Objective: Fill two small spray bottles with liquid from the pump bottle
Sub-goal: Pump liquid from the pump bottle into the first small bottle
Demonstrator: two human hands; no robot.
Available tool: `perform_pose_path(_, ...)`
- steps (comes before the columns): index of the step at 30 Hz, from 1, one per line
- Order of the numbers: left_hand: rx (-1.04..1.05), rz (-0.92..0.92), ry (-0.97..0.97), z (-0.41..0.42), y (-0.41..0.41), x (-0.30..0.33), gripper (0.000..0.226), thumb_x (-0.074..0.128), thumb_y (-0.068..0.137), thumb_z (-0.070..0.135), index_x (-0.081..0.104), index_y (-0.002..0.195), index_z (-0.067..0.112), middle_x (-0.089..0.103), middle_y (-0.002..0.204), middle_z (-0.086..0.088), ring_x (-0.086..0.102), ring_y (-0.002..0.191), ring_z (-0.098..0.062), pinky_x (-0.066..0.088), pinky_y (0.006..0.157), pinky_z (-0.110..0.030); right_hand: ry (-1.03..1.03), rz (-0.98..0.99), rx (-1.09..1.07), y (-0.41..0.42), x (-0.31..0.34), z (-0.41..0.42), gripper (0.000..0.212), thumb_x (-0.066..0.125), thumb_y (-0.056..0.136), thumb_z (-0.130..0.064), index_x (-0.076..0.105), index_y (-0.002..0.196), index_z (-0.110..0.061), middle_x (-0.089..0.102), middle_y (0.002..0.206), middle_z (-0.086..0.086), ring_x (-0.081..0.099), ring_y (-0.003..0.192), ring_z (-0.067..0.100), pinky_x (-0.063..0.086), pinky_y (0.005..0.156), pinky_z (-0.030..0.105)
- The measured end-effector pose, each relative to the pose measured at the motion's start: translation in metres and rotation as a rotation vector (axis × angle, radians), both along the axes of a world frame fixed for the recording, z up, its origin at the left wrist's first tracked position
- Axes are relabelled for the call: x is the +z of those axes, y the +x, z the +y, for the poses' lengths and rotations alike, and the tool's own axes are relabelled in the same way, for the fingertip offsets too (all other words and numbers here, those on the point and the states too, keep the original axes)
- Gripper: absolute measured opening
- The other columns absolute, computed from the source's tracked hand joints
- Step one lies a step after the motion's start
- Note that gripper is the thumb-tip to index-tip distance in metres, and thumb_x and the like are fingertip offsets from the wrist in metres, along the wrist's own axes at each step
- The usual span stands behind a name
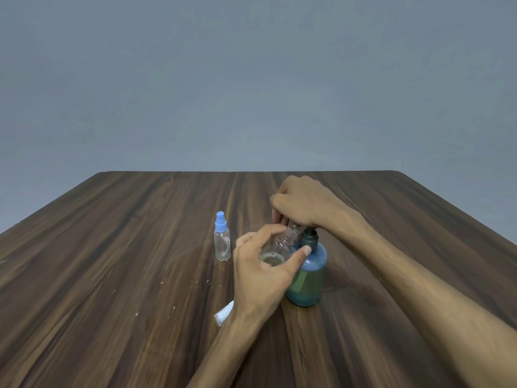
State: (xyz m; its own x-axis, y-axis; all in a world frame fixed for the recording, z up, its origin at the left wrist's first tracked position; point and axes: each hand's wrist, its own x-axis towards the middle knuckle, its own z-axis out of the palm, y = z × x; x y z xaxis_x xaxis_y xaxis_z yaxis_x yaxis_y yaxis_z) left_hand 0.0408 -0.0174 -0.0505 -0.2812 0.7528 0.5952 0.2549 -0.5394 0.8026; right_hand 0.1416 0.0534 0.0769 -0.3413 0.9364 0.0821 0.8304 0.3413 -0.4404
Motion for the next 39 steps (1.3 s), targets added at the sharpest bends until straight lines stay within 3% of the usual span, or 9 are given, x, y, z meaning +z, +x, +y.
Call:
perform_pose_path(4,0.004,-0.004,-0.012,0.0018,-0.0003,-0.0001,0.039,0.088,0.074,0.056,0.075,0.107,0.039,0.082,0.097,0.011,0.075,0.104,-0.039,0.064,0.09,-0.056,-0.034,-0.042,0.002,-0.0034,-0.0047,0.0011,0.037,0.05,0.087,-0.027,0.083,0.088,-0.011,0.08,0.083,0.008,0.067,0.073,0.024,0.054,0.069,0.037)
perform_pose_path(8,-0.001,0.009,0.004,0.0019,-0.0007,-0.002,0.039,0.088,0.076,0.056,0.075,0.109,0.039,0.082,0.1,0.012,0.076,0.105,-0.037,0.063,0.091,-0.057,0.011,0.007,-0.015,0.0005,0.0,-0.0018,0.034,0.052,0.087,-0.026,0.083,0.079,-0.017,0.08,0.075,-0.002,0.075,0.077,0.023,0.059,0.072,0.036)
perform_pose_path(12,0.007,0.003,-0.01,0.0023,-0.0009,-0.0009,0.038,0.088,0.075,0.055,0.074,0.107,0.04,0.082,0.098,0.013,0.075,0.104,-0.037,0.063,0.09,-0.057,-0.008,-0.074,-0.015,-0.0046,-0.0039,-0.0031,0.034,0.052,0.088,-0.028,0.082,0.09,-0.012,0.074,0.078,0.002,0.067,0.073,0.025,0.049,0.062,0.034)
perform_pose_path(16,0.01,0.01,0.001,0.0022,-0.0015,-0.0034,0.038,0.088,0.075,0.056,0.077,0.107,0.037,0.082,0.1,0.011,0.075,0.106,-0.037,0.063,0.09,-0.057,0.014,-0.005,-0.014,-0.0007,0.0022,-0.005,0.035,0.051,0.085,-0.027,0.083,0.076,-0.017,0.08,0.073,-0.003,0.076,0.079,0.025,0.062,0.076,0.039)
perform_pose_path(20,0.016,0.015,-0.006,0.002,-0.001,-0.0029,0.038,0.088,0.075,0.055,0.074,0.108,0.041,0.081,0.098,0.013,0.075,0.105,-0.036,0.063,0.09,-0.057,-0.014,-0.079,-0.019,-0.0045,-0.0025,-0.0037,0.034,0.051,0.088,-0.027,0.082,0.088,-0.013,0.076,0.08,0.003,0.069,0.076,0.025,0.051,0.065,0.035)
perform_pose_path(24,0.006,0.015,-0.001,0.0004,-0.0011,-0.0022,0.038,0.088,0.075,0.056,0.074,0.108,0.043,0.081,0.098,0.015,0.075,0.105,-0.035,0.063,0.091,-0.056,-0.001,-0.026,-0.004,-0.001,0.0007,-0.0044,0.036,0.05,0.088,-0.028,0.083,0.08,-0.016,0.08,0.077,-0.002,0.075,0.08,0.023,0.061,0.075,0.038)
perform_pose_path(29,0.014,0.016,-0.003,-0.0002,-0.0009,0.0007,0.037,0.087,0.074,0.056,0.073,0.107,0.044,0.081,0.096,0.015,0.075,0.104,-0.033,0.063,0.09,-0.056,-0.031,-0.088,-0.007,-0.0035,-0.0006,-0.0069,0.036,0.049,0.089,-0.028,0.082,0.092,-0.014,0.075,0.082,0.004,0.069,0.077,0.026,0.051,0.066,0.035)
perform_pose_path(34,0.01,0.019,-0.003,0.0008,-0.0001,-0.0003,0.038,0.087,0.074,0.057,0.074,0.107,0.044,0.081,0.097,0.014,0.075,0.103,-0.035,0.063,0.09,-0.056,-0.029,-0.031,-0.003,-0.001,0.0021,-0.005,0.037,0.048,0.085,-0.031,0.082,0.079,-0.019,0.08,0.08,-0.001,0.076,0.083,0.025,0.062,0.08,0.042)
perform_pose_path(39,0.014,0.022,-0.002,0.0003,-0.0012,-0.002,0.04,0.087,0.074,0.058,0.074,0.108,0.042,0.081,0.098,0.012,0.075,0.103,-0.036,0.063,0.089,-0.055,0.002,-0.067,0.0,-0.0023,0.0015,-0.0071,0.034,0.051,0.09,-0.03,0.082,0.084,-0.018,0.079,0.083,-0.002,0.073,0.082,0.022,0.057,0.073,0.036)
